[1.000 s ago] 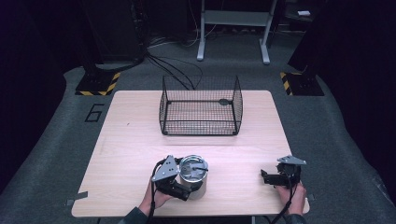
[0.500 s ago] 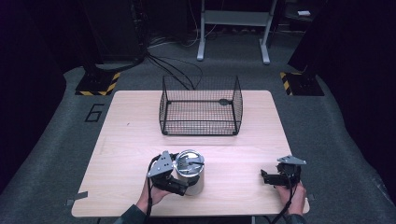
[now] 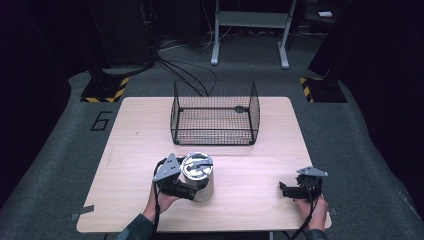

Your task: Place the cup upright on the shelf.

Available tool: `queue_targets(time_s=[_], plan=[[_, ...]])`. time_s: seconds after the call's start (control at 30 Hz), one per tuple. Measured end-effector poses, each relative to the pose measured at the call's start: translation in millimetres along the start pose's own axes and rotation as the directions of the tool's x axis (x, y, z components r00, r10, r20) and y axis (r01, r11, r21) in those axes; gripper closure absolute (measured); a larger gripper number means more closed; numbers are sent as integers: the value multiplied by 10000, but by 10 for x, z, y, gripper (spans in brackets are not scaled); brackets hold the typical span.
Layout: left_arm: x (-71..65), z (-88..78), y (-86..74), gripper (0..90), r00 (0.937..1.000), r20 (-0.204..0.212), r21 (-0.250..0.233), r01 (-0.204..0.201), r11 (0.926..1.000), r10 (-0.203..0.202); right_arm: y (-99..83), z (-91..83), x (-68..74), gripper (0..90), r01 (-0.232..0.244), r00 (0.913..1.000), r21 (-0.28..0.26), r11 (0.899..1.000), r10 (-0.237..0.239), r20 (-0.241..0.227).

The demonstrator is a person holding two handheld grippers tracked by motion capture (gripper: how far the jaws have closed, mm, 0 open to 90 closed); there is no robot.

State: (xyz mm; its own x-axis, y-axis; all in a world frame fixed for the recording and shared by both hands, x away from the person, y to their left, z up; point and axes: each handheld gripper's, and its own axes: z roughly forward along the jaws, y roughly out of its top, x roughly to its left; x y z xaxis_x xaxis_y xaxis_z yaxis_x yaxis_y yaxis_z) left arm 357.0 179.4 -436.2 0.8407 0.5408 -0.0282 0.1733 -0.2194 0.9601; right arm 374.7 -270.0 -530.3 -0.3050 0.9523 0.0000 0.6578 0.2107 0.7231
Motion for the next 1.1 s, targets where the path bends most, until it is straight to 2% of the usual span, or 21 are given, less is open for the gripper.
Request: queue_targets(time_s=[0.23, 0.43, 1.1], plan=[[132, -32, 84, 40, 9994, -322, -166, 93, 9998, -98, 0, 0, 0, 1, -6, 10000, -2, 10000, 6, -3], [218, -47, 170, 40, 9984, -557, -154, -10, 9999, 1, 0, 1, 0, 1, -5, 10000, -4, 10000, 5, -2], [401, -49, 417, 40, 9973, -737, -264, -36, 9996, 16, 0, 1, -1, 1, -6, 10000, -1, 10000, 6, -7]])
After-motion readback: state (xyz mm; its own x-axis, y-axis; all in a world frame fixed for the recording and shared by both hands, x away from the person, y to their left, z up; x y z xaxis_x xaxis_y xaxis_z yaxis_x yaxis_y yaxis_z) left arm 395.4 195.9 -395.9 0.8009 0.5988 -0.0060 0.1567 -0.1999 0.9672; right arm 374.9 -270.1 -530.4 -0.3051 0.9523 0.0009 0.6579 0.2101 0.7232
